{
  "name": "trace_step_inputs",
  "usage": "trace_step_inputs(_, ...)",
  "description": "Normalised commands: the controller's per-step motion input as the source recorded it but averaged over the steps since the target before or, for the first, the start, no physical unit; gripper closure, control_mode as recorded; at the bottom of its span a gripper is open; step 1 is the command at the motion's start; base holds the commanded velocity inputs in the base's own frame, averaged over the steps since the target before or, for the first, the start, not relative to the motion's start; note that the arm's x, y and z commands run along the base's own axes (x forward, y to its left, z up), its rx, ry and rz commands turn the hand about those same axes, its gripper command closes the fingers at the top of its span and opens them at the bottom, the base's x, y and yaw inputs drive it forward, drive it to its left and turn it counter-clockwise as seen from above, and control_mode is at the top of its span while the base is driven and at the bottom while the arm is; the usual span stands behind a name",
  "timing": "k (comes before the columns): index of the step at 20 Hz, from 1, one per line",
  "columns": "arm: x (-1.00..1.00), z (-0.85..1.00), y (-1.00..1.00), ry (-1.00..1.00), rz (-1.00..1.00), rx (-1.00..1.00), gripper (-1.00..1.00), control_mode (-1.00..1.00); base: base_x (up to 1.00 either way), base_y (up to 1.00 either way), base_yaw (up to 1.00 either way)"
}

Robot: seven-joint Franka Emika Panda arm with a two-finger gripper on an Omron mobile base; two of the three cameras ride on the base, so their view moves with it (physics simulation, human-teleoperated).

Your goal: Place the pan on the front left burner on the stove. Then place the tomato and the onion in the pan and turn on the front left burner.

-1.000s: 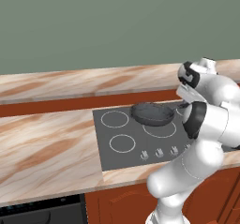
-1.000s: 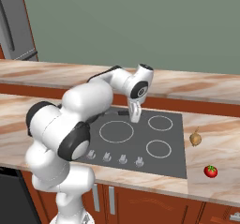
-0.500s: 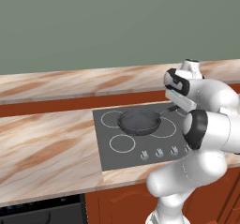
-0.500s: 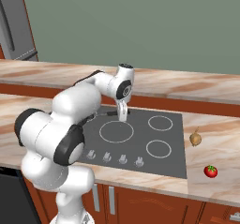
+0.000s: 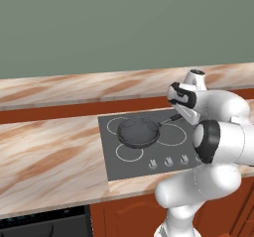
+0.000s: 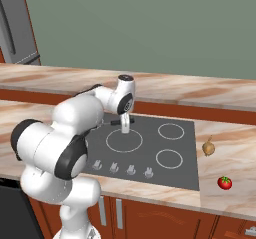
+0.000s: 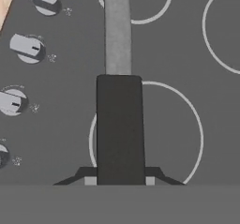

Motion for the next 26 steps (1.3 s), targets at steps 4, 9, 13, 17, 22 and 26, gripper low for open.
trace_step_inputs(4,0.26,-0.23,0.14,-0.04,-0.02,0.0,1.0,-1.0,0.0,0.0,0.0)
trace_step_inputs(9,0.2,-0.34,0.12,0.0,0.0,0.0,1.0,-1.0,0.0,0.0,0.0)
trace_step_inputs(13,0.18,-0.28,0.11,0.0,0.0,0.0,1.0,-1.0,0.0,0.0,0.0)
trace_step_inputs(17,0.05,-0.35,0.09,0.0,0.0,0.0,1.0,-1.0,0.0,0.0,0.0)
trace_step_inputs(22,0.04,-0.31,0.03,0.0,0.0,0.0,1.0,-1.0,0.0,0.0,0.0)
trace_step_inputs(26,0.1,-0.2,0.04,0.0,0.0,0.0,1.0,-1.0,0.0,0.0,0.0)
